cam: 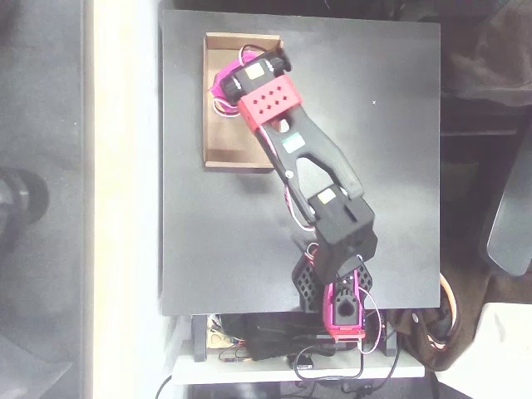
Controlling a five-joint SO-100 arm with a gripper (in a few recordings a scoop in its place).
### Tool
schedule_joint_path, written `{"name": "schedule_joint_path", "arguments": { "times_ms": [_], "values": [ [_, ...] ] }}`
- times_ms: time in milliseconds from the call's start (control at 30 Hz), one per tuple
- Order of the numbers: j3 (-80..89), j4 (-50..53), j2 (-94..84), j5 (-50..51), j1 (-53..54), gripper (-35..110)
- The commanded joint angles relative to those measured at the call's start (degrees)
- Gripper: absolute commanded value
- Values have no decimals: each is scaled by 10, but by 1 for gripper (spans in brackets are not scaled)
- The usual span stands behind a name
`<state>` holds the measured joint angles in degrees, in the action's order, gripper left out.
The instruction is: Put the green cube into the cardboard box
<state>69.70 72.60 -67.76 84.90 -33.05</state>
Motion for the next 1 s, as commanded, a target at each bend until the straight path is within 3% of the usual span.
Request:
{"name": "schedule_joint_path", "arguments": {
  "times_ms": [0,467,967],
  "values": [
    [-8,2,-99,7,-2,32],
    [1,5,-422,7,40,32],
    [22,6,-547,8,287,31]
  ]
}}
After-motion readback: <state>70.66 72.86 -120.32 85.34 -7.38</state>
